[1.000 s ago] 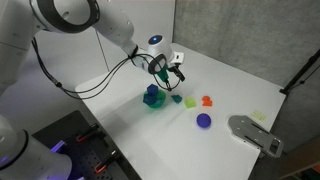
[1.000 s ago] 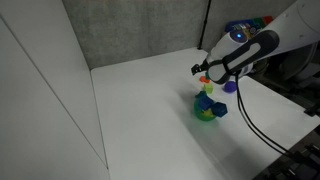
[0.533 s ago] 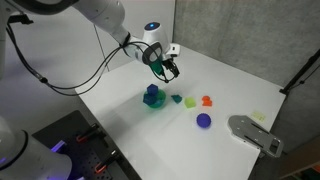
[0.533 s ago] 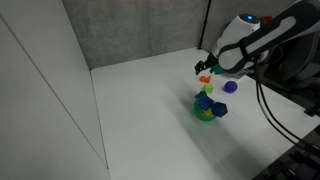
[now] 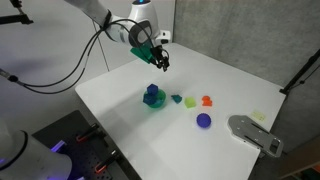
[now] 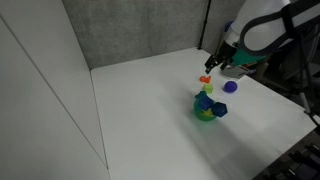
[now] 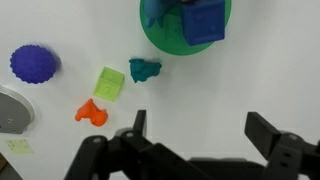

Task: Put the green toy from the bowl on top of the yellow block

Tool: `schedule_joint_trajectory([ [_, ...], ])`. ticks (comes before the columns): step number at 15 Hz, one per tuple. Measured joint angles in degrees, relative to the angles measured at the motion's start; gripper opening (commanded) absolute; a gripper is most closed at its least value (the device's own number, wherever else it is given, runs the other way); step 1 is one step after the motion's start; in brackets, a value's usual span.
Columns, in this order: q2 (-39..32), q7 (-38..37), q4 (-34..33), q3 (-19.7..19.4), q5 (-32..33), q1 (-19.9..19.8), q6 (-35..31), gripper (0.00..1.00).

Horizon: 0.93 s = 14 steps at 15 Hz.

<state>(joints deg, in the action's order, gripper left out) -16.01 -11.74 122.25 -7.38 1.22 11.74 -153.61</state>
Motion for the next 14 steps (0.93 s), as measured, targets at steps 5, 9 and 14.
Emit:
schedule_joint_trajectory([
  [5, 11.2, 1.7, 3.6, 4.2, 0.3, -2.4, 14.0, 1.00],
  [9, 19.4, 1.8, 3.9, 6.2, 0.5, -4.0, 23.5, 1.00],
  [14, 29.4, 4.3, 4.4, 6.9, 0.5, -6.1, 32.3, 1.00],
])
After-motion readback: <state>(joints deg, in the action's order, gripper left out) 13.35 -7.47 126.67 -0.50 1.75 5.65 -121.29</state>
